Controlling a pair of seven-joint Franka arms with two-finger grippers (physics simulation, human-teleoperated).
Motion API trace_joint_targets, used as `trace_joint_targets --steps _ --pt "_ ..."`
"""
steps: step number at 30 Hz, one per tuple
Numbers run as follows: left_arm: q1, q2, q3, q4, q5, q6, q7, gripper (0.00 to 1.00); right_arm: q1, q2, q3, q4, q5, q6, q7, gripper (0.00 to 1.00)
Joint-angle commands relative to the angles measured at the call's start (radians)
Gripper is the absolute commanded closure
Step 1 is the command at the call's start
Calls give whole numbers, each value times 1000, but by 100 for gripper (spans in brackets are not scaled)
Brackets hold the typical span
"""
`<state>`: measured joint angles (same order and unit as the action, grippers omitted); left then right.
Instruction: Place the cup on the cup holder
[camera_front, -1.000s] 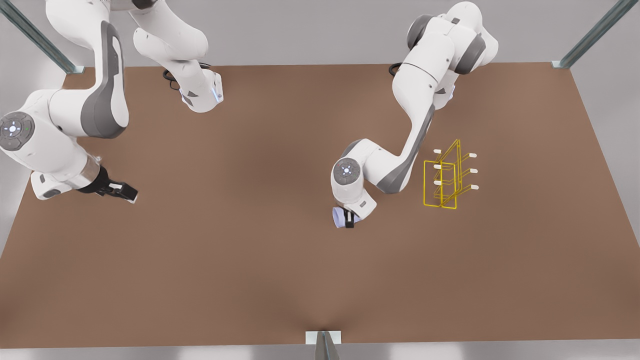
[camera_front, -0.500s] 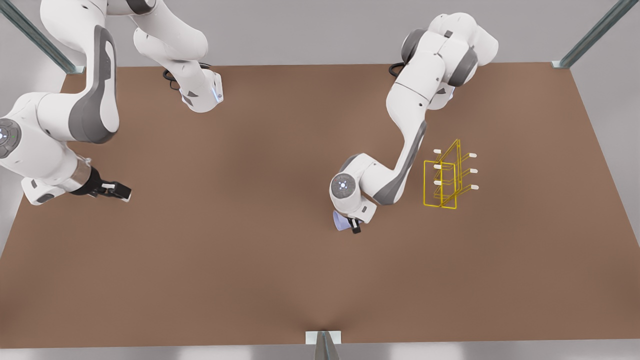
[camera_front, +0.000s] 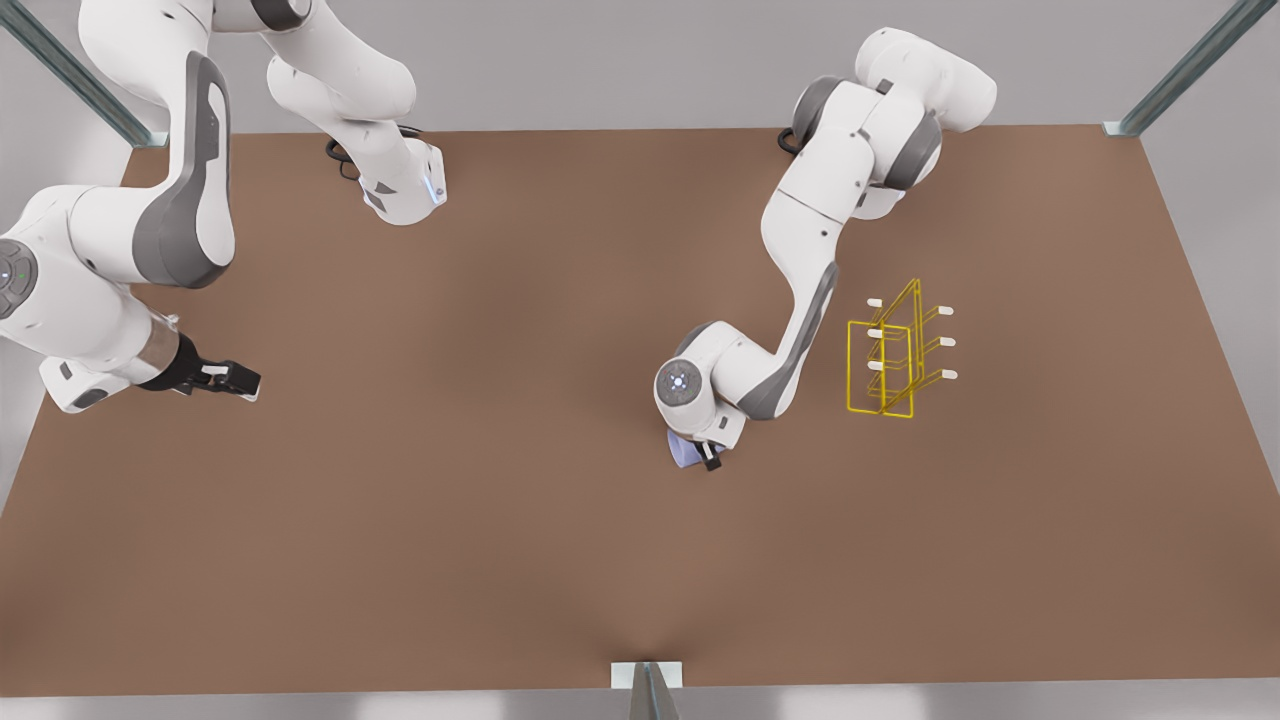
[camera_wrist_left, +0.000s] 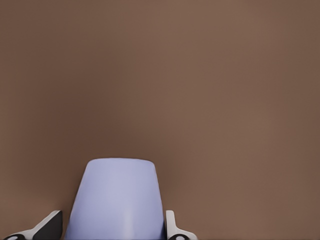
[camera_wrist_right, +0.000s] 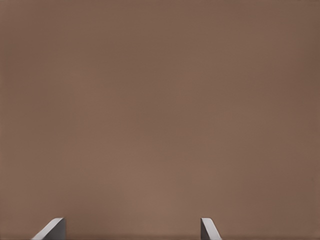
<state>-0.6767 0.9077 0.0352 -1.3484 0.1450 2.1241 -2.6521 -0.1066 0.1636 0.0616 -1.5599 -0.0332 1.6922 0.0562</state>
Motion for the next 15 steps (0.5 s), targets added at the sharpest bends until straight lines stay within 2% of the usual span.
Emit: trace_joint_targets --steps 1,2,3,6,9,14,15 --pt "0 0 0 2 2 16 -78 1 8 -2 1 1 -4 -2 -32 0" --pt "0 0 0 3 2 16 -77 26 2 -1 1 1 -2 -2 -38 0" --pt "0 -3 0 3 7 13 -74 32 2 -1 1 1 -2 -2 -38 0" --pt "0 -13 0 8 18 8 -43 31 -1 -1 1 0 1 -2 -38 0" --pt "0 -84 0 8 16 -29 29 31 -1 -1 1 -2 1 -2 -38 0" --pt "0 -135 2 49 24 -182 92 28 -1 -1 1 0 1 -3 -41 0" --pt "-4 -135 0 72 99 -262 92 28 -1 -1 1 0 1 -3 -41 0"
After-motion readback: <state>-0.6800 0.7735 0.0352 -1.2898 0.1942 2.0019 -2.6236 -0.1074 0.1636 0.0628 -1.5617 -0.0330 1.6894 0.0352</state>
